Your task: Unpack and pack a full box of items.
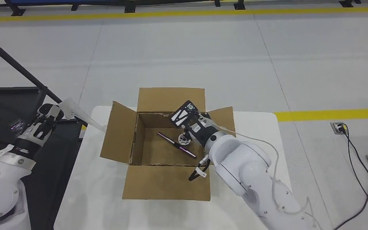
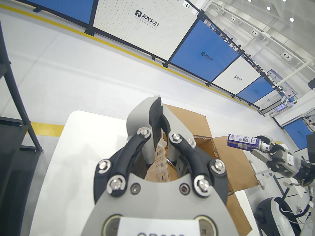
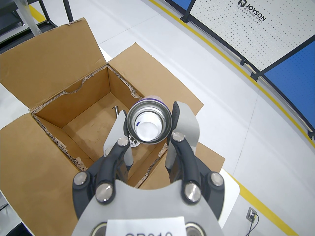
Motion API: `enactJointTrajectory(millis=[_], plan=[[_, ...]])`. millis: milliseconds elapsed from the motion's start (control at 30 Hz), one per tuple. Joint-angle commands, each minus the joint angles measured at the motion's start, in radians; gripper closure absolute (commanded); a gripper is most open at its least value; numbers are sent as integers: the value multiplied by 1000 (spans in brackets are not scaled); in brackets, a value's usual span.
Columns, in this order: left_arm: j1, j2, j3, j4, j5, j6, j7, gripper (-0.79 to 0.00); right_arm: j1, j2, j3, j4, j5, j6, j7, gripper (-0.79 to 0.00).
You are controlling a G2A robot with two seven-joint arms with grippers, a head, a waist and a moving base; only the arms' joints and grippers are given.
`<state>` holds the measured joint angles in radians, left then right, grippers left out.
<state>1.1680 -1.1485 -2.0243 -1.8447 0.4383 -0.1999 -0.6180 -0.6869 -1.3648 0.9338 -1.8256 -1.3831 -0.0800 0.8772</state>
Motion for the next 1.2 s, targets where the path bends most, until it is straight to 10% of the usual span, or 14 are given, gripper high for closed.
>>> enactJointTrajectory(millis=[0, 733, 1167], plan=[[0, 0, 0, 0, 0, 0, 0, 0, 12, -5, -6, 28, 18, -7, 6, 0], [0, 0, 0, 0, 0, 0, 0, 0, 357, -180, -306, 657, 241, -5, 2, 0], [0, 0, 0, 0, 0, 0, 0, 0, 357, -195, -326, 694, 206, 1, -19, 0]])
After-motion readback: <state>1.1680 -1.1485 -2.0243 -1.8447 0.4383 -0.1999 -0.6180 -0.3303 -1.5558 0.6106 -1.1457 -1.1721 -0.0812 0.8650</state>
